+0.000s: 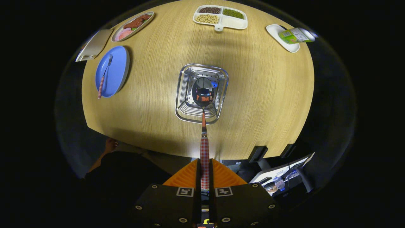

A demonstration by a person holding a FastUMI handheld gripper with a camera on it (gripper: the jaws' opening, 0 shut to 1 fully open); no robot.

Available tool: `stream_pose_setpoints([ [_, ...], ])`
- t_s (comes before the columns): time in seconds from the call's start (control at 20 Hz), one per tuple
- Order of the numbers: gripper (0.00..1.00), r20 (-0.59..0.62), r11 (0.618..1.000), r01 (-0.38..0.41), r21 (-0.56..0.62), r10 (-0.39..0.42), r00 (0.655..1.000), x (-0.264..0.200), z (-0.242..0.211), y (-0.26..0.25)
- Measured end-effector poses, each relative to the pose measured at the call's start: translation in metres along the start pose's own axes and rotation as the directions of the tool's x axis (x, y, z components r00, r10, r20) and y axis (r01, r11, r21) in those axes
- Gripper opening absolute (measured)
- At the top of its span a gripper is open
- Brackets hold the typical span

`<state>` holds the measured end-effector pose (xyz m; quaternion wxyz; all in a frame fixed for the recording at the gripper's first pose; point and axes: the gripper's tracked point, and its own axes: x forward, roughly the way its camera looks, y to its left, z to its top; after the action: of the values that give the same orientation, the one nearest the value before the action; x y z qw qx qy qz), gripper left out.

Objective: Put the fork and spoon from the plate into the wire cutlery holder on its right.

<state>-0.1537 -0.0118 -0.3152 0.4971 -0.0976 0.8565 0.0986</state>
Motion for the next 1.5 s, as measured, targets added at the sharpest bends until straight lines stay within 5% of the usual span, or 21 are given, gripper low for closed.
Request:
stream_pose_setpoints([
  [0.65,0.14,-0.075,0.999,-0.021,0.025,0.023,0.997,-0.007,0.033,-0.007],
  [1.0,0.18,0.158,0.988,-0.145,0.061,0.134,0.978,-0.036,0.060,0.020],
  [1.1,0.35,0.212,0.973,-0.222,0.061,0.205,0.956,-0.050,0.063,0.043],
  [1.35,0.88,0.335,0.972,-0.234,0.020,0.214,0.918,-0.062,0.075,0.070],
  [1.5,0.99,0.379,0.973,-0.227,-0.035,0.224,0.898,-0.057,0.088,0.093],
])
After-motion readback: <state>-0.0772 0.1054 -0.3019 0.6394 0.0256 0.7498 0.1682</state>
